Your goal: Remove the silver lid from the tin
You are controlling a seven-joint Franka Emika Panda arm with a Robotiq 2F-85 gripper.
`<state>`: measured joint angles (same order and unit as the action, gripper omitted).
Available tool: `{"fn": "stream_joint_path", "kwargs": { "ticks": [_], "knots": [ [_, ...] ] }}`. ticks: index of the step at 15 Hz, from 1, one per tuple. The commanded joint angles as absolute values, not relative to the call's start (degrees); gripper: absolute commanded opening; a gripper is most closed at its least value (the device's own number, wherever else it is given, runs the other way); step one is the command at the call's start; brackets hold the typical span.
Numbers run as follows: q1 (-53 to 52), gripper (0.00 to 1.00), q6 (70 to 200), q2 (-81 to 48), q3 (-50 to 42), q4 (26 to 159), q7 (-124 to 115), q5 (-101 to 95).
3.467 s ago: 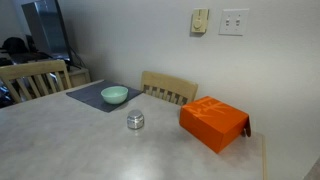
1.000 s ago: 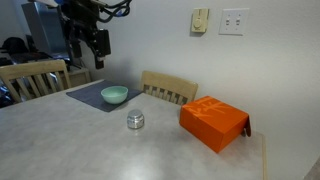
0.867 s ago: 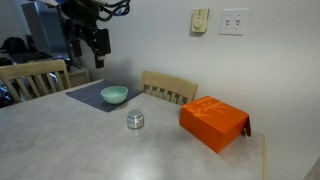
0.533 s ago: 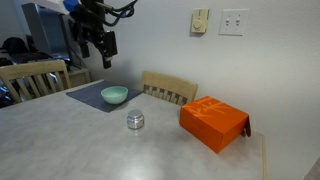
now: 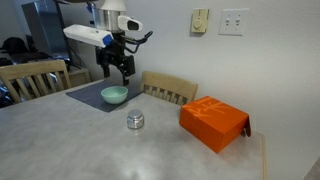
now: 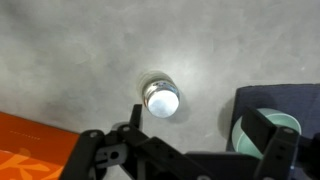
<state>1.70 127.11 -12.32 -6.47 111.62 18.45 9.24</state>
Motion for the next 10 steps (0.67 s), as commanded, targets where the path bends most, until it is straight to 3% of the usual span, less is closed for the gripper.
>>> {"fn": "stream_joint_path", "kwargs": {
  "ticks": [1,10],
  "knots": [
    [1.6,1.00,129.4,-20.6,-5.0,104.7,11.4,1.7],
    [3.9,1.00,131.9,-34.3,-1.2,93.2,8.8,3.1]
  ]
}}
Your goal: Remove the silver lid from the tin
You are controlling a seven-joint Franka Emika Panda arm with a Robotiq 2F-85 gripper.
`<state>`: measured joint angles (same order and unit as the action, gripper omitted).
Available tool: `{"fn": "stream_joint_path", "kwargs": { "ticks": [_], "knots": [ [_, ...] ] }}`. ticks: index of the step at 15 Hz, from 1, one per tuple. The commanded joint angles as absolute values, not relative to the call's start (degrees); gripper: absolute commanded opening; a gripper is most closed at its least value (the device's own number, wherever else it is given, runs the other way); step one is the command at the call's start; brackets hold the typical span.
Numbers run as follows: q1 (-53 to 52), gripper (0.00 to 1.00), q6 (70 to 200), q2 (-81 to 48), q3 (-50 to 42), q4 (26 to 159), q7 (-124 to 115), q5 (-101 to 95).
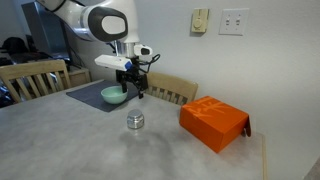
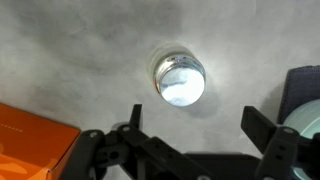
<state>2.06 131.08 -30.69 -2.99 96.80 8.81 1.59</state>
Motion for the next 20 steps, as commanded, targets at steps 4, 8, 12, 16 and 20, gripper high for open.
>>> {"fn": "stream_joint_path", "kwargs": {
  "ticks": [4,8,12,16,20],
  "knots": [
    [3.8,1.00,135.0,-37.4,-0.7,92.7,8.0,3.6],
    [2.8,1.00,139.3,-39.7,-1.7,93.4,4.5,2.5],
    [3.6,1.00,141.6,-41.8,-1.4,92.9,3.1,3.0],
    [3.2,1.00,140.2,-42.8,-2.0,92.4,0.4,3.0],
    [3.0,1.00,139.5,-42.7,-1.9,92.8,-2.4,3.4]
  ]
}}
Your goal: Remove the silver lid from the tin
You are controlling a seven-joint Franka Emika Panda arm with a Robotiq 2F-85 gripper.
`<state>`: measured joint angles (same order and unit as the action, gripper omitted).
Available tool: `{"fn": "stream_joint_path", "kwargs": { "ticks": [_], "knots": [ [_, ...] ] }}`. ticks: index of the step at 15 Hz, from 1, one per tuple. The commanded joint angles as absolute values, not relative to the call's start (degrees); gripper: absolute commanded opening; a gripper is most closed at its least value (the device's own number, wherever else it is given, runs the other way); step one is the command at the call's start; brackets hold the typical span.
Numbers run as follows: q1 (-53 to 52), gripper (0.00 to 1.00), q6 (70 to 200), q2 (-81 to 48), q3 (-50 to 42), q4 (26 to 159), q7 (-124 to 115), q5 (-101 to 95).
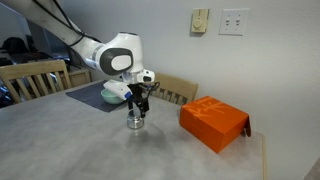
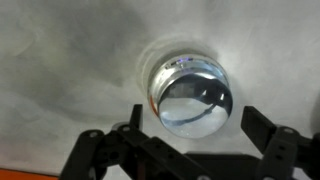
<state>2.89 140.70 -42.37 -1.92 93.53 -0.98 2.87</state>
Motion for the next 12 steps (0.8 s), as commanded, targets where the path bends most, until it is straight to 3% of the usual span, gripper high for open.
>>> {"fn": "stream_joint_path", "kwargs": {
  "ticks": [1,8,10,12],
  "knots": [
    [3.0,1.00,139.4,-42.8,-1.9,92.7,-2.8,3.4],
    [2.5,0.97,137.7,-42.4,-2.6,92.8,-6.6,3.1],
    [2.6,0.85,137.2,-42.4,-2.6,92.7,-7.0,3.2],
    [2.6,0.61,136.8,-42.5,-2.6,92.6,-7.2,3.2]
  ]
}}
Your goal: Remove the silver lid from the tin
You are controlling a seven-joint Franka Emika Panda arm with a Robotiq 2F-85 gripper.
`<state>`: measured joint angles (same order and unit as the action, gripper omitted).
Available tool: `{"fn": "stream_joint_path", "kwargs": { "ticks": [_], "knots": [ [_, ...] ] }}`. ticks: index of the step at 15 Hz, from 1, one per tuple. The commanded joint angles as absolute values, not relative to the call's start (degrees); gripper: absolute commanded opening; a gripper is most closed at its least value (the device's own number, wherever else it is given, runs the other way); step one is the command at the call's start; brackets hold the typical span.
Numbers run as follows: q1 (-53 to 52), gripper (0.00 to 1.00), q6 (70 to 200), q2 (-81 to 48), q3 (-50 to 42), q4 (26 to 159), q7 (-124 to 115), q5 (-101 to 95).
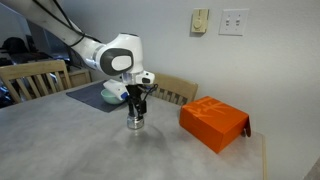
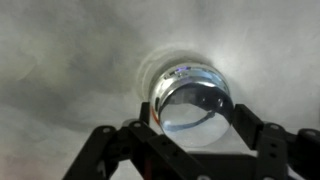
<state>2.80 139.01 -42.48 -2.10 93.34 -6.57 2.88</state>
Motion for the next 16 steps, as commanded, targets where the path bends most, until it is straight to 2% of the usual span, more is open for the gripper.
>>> {"fn": "stream_joint_path", "kwargs": {
  "ticks": [1,3,16],
  "knots": [
    [2.6,0.53,136.6,-42.5,-2.6,92.6,-7.3,3.1],
    [2.5,0.44,136.2,-42.4,-2.7,92.4,-7.5,3.0],
    [3.1,0.44,130.1,-41.2,-2.7,94.3,-8.1,3.9]
  ]
}}
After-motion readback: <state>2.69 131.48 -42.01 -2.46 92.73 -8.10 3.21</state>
